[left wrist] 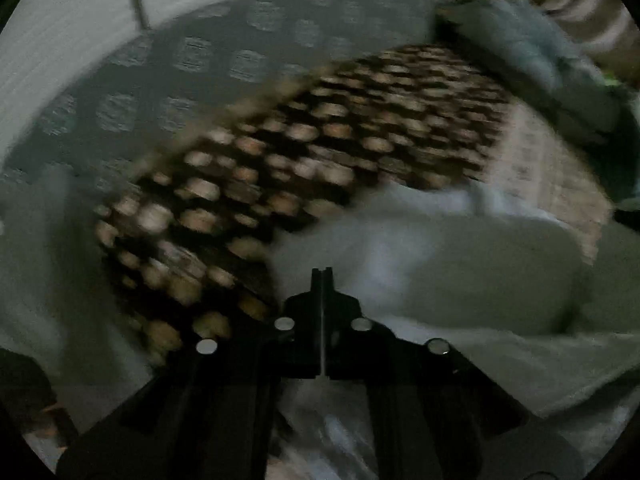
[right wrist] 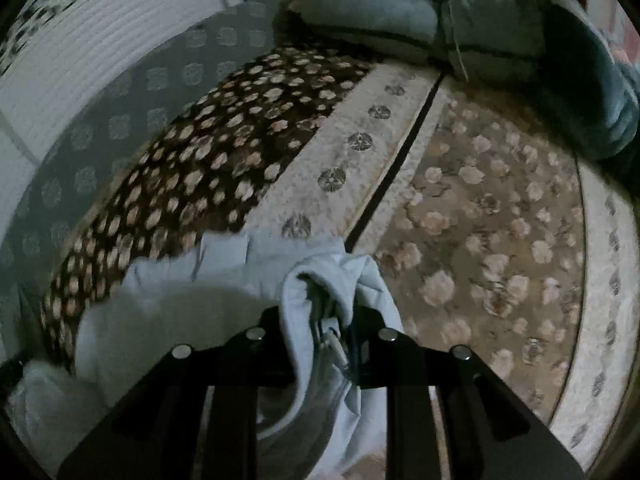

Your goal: Fold large clothes

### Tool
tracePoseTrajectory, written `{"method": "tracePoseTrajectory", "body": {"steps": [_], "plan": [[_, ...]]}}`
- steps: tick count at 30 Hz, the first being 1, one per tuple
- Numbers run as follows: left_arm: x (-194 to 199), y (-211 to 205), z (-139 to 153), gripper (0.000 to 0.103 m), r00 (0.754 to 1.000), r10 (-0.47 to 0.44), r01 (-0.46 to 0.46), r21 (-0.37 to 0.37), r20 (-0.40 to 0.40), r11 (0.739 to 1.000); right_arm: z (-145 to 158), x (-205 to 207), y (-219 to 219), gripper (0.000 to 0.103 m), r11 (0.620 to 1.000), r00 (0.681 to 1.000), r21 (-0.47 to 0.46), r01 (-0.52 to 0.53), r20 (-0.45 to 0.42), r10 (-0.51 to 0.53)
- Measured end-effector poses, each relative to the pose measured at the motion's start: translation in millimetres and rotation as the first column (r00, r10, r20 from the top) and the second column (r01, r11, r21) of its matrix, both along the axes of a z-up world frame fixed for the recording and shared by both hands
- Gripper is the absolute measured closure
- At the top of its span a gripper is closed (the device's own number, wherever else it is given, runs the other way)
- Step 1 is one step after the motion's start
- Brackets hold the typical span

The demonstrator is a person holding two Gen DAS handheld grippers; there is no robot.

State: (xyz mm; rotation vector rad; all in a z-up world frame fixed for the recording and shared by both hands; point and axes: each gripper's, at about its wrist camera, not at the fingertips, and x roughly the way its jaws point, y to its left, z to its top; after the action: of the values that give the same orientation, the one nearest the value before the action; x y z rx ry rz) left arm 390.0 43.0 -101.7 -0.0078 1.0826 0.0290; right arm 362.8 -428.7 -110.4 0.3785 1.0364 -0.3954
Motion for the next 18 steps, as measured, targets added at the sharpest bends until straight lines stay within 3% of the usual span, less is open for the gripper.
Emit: {"method": "tracePoseTrajectory", "body": {"steps": [2,4,7,9,10,11,12,14,15,16,18], "plan": [[34,14,-18,0.103,0.997,0.032,-0.032,0.012,-0.077,0.999,-23,18,-6,0.082,1.0,0.998,-0.009,0.016,-0.058,-0.017],[49,22,-27,0.103,0.994,0.051,-0.049,0.021,-0.094,0.999,-55,34,-13,0.082,1.0,0.991,-0.013,0.027,-0.13,-0.029],[46,37,-16,0.103,0.995,0.065,-0.065,-0.003,-0.069,0.998,-79,45,-21,0.082,0.998,0.986,0.029,0.064,-0.157,-0.058],[37,40,-8,0.079,0.998,0.043,-0.043,0.004,-0.051,0.999,-84,52,-24,0.081,0.996,0.98,0.04,0.077,-0.186,-0.069],[29,44,-4,0.046,0.998,0.041,-0.04,0.035,-0.041,0.999,-84,56,-25,0.079,0.996,0.977,0.044,0.076,-0.201,-0.066],[19,51,-1,0.032,0.999,0.043,-0.041,0.074,-0.026,0.996,-82,59,-26,0.078,0.997,0.976,0.049,0.065,-0.212,-0.053],[9,54,2,0.03,1.0,0.028,-0.027,0.102,-0.009,0.994,-76,61,-25,0.073,0.998,0.974,0.048,0.05,-0.222,-0.039],[-3,59,4,0.021,1.0,-0.002,0.002,0.076,-0.009,0.997,-60,59,-28,0.053,0.993,0.979,0.111,0.032,-0.202,-0.009],[-12,60,6,0.017,1.0,-0.009,0.009,0.049,-0.004,0.999,-48,53,-28,0.031,0.989,0.987,0.15,0.013,-0.162,0.011],[-17,60,7,0.01,1.0,-0.011,0.011,0.035,0.001,0.999,-38,48,-27,0.02,0.988,0.991,0.155,-0.005,-0.133,0.026],[-32,56,6,0.006,1.0,-0.023,0.023,-0.011,0.012,1.0,-15,33,-25,0.012,0.987,0.994,0.15,-0.063,-0.084,0.077]]}}
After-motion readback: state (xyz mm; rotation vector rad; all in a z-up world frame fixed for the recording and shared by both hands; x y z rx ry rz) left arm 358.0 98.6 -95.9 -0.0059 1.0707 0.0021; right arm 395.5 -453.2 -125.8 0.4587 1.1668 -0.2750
